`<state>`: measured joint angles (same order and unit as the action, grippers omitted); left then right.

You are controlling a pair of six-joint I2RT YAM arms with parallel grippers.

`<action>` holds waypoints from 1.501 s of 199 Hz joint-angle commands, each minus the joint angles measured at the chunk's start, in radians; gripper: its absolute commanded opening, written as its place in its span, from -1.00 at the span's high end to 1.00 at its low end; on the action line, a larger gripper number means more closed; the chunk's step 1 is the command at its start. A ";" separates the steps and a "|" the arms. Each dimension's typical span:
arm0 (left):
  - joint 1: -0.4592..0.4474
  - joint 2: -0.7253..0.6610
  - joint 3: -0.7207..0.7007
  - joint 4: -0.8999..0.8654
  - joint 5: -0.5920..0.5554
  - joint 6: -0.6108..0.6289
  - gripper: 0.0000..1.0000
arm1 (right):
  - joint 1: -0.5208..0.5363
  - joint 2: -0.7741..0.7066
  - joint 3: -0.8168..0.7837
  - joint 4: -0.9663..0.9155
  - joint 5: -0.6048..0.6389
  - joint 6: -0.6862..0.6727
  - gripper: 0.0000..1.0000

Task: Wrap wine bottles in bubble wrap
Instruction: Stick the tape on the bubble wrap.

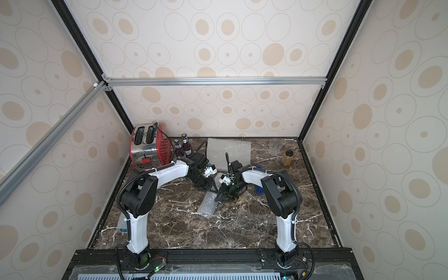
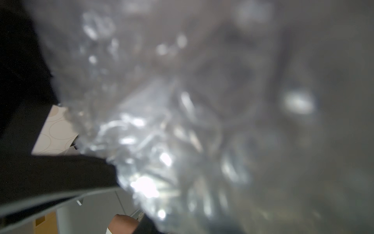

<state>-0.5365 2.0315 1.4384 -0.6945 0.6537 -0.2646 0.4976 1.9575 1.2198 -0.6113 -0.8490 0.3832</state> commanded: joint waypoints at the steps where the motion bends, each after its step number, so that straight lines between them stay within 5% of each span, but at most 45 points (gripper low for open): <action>1: -0.042 0.119 -0.067 -0.071 -0.215 0.015 0.20 | -0.008 -0.035 -0.039 -0.070 0.081 -0.004 0.27; 52: -0.044 0.125 -0.060 -0.075 -0.216 0.015 0.20 | -0.021 -0.150 -0.122 -0.101 0.113 -0.018 0.15; 91: -0.046 0.126 -0.066 -0.075 -0.225 0.015 0.20 | -0.017 -0.228 -0.178 0.046 0.088 0.125 0.74; 116: -0.051 0.120 -0.081 -0.064 -0.229 0.014 0.19 | 0.003 -0.234 -0.170 0.140 0.069 0.197 0.89; 168: -0.058 0.125 -0.076 -0.070 -0.241 0.021 0.19 | 0.036 -0.163 -0.106 0.175 0.066 0.223 0.91; 299: -0.059 0.117 -0.077 -0.067 -0.238 0.009 0.19 | 0.082 -0.053 -0.238 0.352 0.086 0.290 0.98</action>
<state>-0.5583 2.0251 1.4525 -0.7044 0.6060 -0.2600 0.5430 1.8477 1.0370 -0.3046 -0.8383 0.6682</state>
